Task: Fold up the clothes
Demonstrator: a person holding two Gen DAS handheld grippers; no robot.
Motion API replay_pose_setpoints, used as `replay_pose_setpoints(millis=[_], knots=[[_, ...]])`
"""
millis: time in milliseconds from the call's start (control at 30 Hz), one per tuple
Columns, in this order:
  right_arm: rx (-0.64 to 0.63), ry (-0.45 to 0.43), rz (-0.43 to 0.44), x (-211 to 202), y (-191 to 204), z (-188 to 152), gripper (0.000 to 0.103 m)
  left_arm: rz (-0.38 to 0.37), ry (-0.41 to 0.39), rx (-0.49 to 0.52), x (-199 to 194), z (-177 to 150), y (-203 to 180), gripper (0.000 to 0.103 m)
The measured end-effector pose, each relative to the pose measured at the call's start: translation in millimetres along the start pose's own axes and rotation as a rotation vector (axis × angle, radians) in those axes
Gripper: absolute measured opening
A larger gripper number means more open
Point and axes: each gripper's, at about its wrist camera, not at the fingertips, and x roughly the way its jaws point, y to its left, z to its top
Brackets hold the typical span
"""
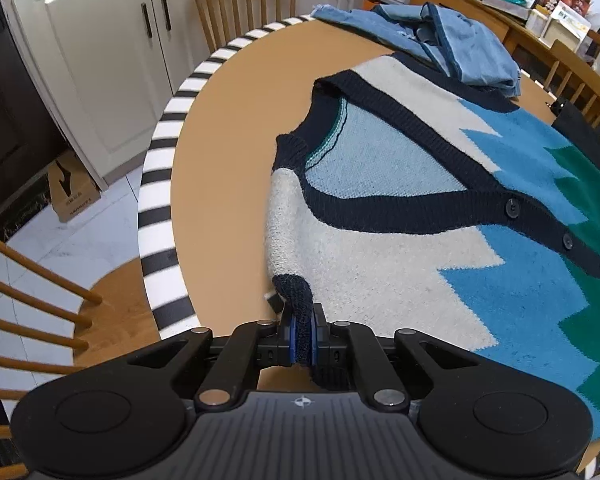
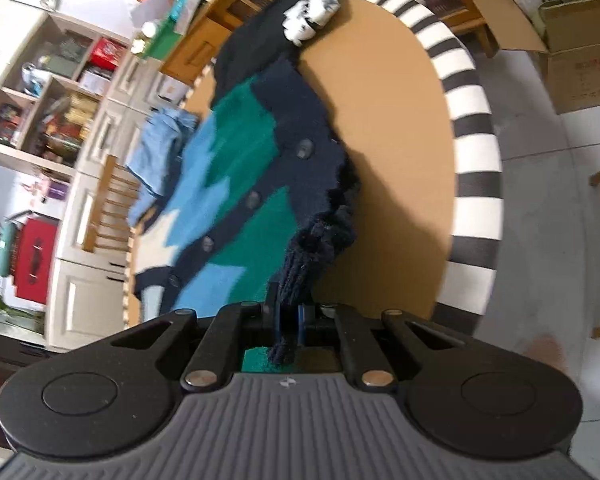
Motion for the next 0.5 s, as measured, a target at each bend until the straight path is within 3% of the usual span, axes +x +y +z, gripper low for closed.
replay_pose_setpoints(millis=[300, 500], knots=[[-0.03, 0.049, -0.105, 7.1, -14.2, -7.1, 0.008, -0.006, 0.014, 0.016, 1.1, -4.5, 0.2, 0.007], [-0.197, 0.124, -0.23, 14.3, 1.3, -8.8, 0.008, -0.012, 0.027, 0.035, -2.3, -7.3, -0.9, 0.007]])
